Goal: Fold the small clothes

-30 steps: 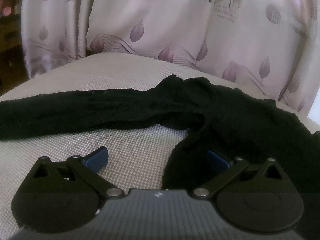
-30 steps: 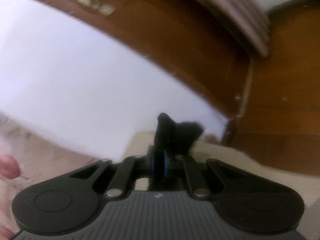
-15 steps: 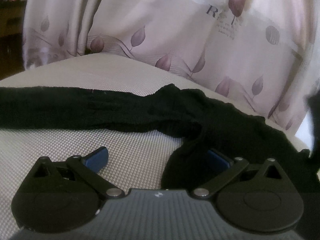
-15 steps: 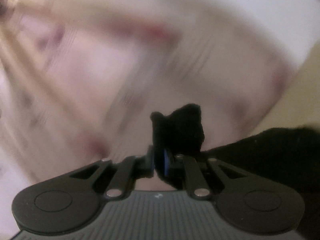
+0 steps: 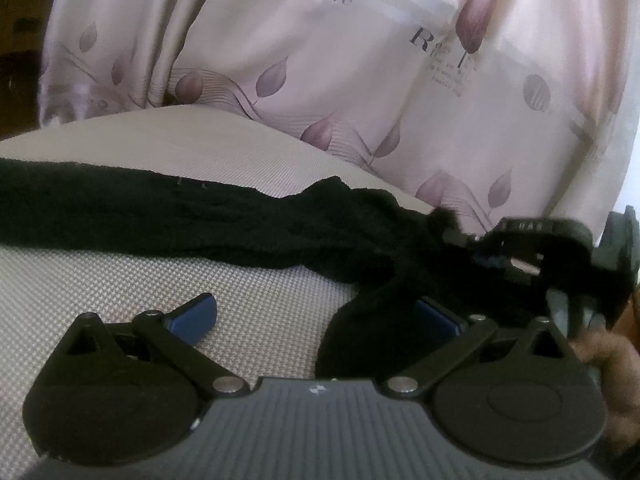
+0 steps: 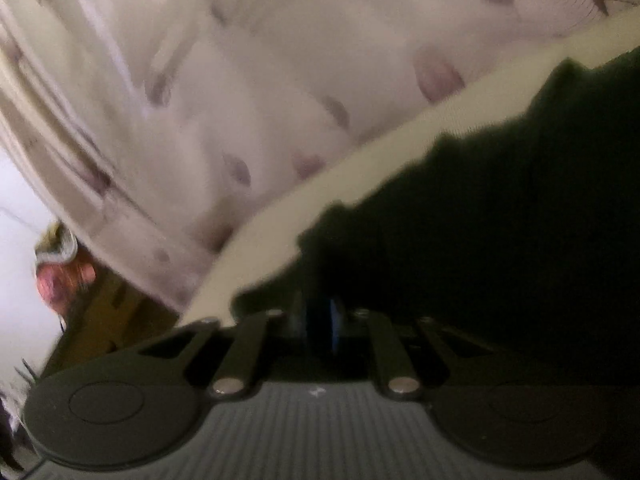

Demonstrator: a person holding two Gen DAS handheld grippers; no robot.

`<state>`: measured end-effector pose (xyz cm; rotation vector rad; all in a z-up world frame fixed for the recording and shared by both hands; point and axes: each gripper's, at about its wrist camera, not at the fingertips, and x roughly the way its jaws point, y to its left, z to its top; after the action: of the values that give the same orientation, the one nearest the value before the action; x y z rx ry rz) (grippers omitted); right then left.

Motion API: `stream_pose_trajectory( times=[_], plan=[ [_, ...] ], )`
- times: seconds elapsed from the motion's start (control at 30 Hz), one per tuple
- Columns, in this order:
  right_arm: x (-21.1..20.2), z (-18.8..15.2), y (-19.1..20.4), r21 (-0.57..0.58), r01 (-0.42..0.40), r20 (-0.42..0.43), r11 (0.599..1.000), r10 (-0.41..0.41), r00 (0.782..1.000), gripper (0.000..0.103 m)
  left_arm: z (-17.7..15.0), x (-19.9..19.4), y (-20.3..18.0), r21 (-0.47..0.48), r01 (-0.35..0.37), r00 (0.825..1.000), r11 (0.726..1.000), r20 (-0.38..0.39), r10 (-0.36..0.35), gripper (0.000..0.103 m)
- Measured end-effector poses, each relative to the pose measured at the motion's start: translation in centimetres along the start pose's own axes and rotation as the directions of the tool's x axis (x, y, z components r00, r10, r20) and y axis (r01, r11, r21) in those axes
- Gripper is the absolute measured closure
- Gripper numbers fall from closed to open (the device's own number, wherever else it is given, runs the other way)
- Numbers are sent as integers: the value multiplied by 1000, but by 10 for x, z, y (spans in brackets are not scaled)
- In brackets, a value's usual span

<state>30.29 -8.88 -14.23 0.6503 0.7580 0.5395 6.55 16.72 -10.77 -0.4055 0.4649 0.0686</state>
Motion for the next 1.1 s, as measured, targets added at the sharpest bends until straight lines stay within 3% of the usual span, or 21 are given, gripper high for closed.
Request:
stream_pose_trajectory(
  times=[0.07,0.13,0.2,0.3,0.37,0.43,0.57,0.6,0.63,0.67,0.7,0.77,0.83,0.93,1.1],
  plan=[
    [-5,0,3,-75,34,-21,997,-36,999,42,0,0,0,-1,1,1000,1000,1,-1,0],
    [-25,-2,5,-114,37,-8,993,-38,999,25,0,0,-1,3,-2,1000,1000,-1,2,0],
    [-65,-2,3,-161,41,41,986,-34,999,26,0,0,-2,8,-4,1000,1000,-3,4,0],
    [-125,4,-7,-225,150,83,963,-134,987,26,0,0,-2,13,-5,1000,1000,-6,5,0],
    [-174,0,-22,-286,296,122,911,-271,955,23,0,0,-1,13,-6,1000,1000,-7,6,0],
    [-215,-7,-46,-323,429,139,843,-407,903,20,0,0,-1,12,-6,1000,1000,-6,6,0],
    [-287,-30,-104,-291,544,59,787,-553,831,20,0,1,-3,20,-12,1000,1000,-9,12,0],
    [-299,-38,-113,-275,554,41,786,-567,823,20,1,1,-4,23,-15,1000,1000,-11,15,0],
    [-306,-44,-118,-271,554,28,788,-568,822,21,1,1,-4,26,-18,1000,999,-12,18,0],
    [-312,-53,-120,-278,548,39,789,-561,827,28,1,2,-5,31,-23,1000,999,-14,23,0],
    [-316,-59,-118,-292,544,58,787,-553,831,39,0,2,-6,37,-28,999,999,-16,29,0],
    [-320,-69,-113,-321,570,94,756,-574,813,72,0,3,-8,50,-39,999,998,-20,40,0],
    [-328,-71,-114,-288,578,108,764,-574,812,89,0,3,-10,59,-58,998,997,-24,60,0],
    [-341,-77,-113,-257,580,122,773,-569,813,91,0,0,-11,56,-76,997,995,-23,78,0],
    [-363,-80,-121,-174,587,109,791,-577,810,90,2,-14,5,-31,-63,998,998,-12,62,0]
  ],
)
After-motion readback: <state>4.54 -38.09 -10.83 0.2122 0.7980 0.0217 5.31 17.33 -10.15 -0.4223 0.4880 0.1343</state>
